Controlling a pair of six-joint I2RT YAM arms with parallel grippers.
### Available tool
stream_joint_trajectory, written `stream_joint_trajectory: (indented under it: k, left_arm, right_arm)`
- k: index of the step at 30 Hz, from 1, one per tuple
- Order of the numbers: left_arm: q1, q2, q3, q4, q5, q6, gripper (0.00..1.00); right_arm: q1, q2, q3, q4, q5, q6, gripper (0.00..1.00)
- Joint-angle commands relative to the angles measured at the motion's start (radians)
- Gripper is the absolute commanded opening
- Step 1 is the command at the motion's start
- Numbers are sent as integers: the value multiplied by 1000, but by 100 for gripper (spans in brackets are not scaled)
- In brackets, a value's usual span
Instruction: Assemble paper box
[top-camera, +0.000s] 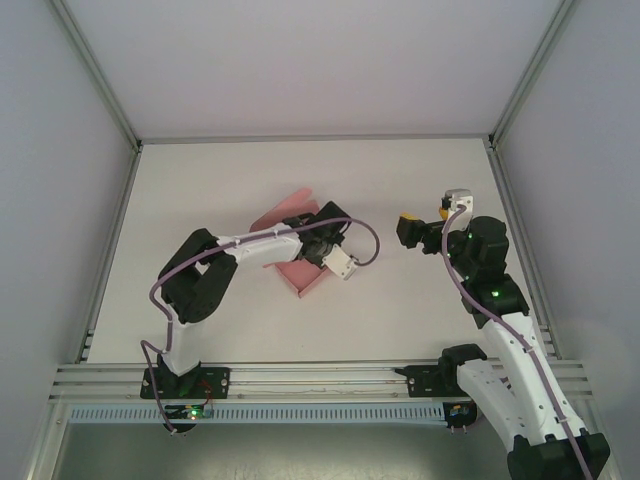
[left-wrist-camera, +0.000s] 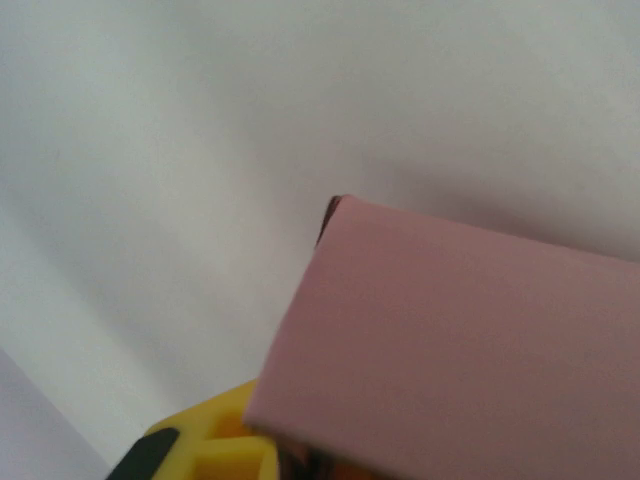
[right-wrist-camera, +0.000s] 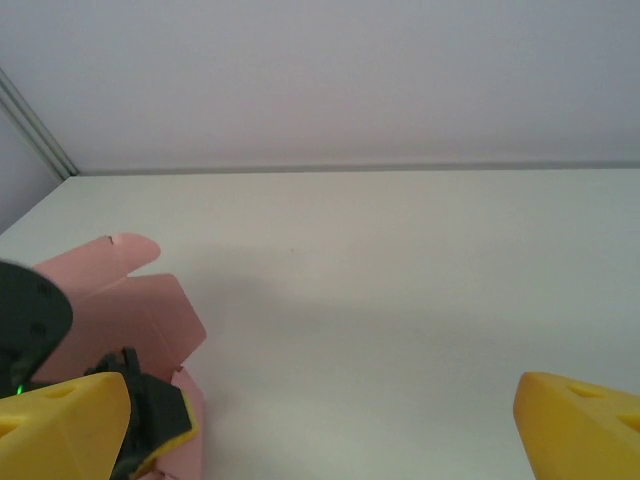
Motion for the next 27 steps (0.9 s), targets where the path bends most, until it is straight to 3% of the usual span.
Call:
stream_joint_trajectory:
  k: [1, 3, 9, 14, 16, 17, 22, 27]
  left_arm:
    - [-11, 19, -36, 161, 4, 57, 20]
    - [-15, 12, -15, 106, -2, 20, 29]
    - [-13, -60, -24, 80, 30, -35, 36]
    - [-13, -144, -25, 40, 62, -103, 53]
    - [-13, -184, -29, 33, 79, -142, 66]
    - [-13, -210, -29, 29, 91, -165, 98]
    - [-10, -333, -18, 45, 125, -382, 100]
    - [0, -392, 115, -21, -20, -870, 100]
  right_arm:
    - [-17, 9, 2, -13, -16, -2, 98]
    - [-23, 14, -1, -19, -21, 0, 98]
    - [-36, 37, -8, -18, -39, 10, 98]
    - [-41, 60, -9, -21, -54, 1, 98]
    - [-42, 64, -10, -23, -57, -1, 98]
    - [-42, 67, -12, -21, -58, -3, 98]
    - [-45, 92, -22, 13, -89, -18, 98]
    - [-41, 179, 3, 91, -226, -116, 98]
